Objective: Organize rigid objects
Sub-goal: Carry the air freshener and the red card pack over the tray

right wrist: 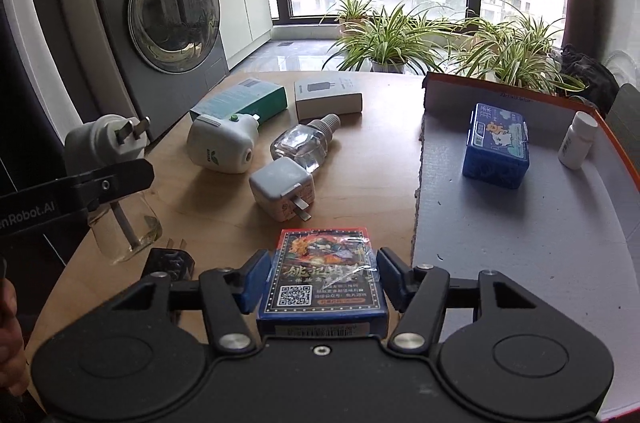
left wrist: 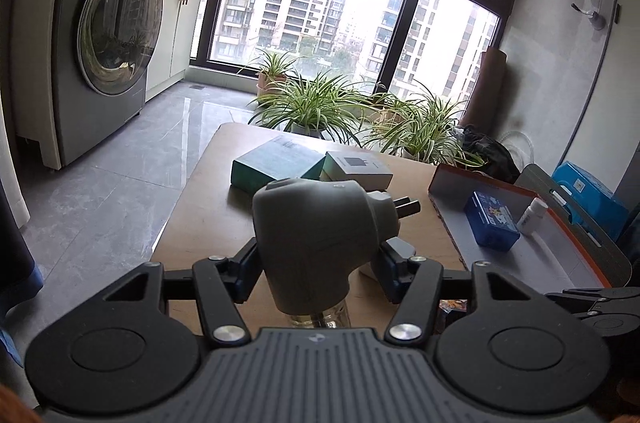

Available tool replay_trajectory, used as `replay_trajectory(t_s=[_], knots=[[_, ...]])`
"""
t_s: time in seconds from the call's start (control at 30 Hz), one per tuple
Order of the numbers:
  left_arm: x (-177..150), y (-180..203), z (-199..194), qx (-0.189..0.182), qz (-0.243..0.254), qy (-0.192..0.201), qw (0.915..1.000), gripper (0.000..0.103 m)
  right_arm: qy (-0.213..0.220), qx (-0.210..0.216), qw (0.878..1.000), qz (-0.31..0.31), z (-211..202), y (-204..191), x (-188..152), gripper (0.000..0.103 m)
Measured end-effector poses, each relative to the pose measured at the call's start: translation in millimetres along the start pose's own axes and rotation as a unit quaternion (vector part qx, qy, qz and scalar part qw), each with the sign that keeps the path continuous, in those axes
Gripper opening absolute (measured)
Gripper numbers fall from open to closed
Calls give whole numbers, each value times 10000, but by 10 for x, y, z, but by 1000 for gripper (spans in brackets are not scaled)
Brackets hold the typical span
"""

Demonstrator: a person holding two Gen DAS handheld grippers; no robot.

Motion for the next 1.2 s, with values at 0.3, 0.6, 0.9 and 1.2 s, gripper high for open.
replay_trajectory(t_s=[0.3,0.6,0.9,1.2], knots=[[77,445,-166,-297,224,167,9992,59,91,-131,9998,-114,-346,223,107,3],[-19,411,-243,-135,108,101,9998,59,-207,550,9982,-87,-268,110,-251,81],[-59,324,-368,-18,15,81,10000,59,-623,399,9942,-781,173,-192,-307,71],[-48,582,-309,-260,75,58,9996,59,156,-61,9998,-121,-387,251,-102,71]])
Point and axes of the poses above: each gripper's, at about its wrist camera, not at the fingertips, and z roughly the way its jaws point, y to its right, x to its top, the point moved 6 cm from there along z, roughly the way its jaws point, and after that the axes turned 7 degrees about -z, right-handed, at the moved point
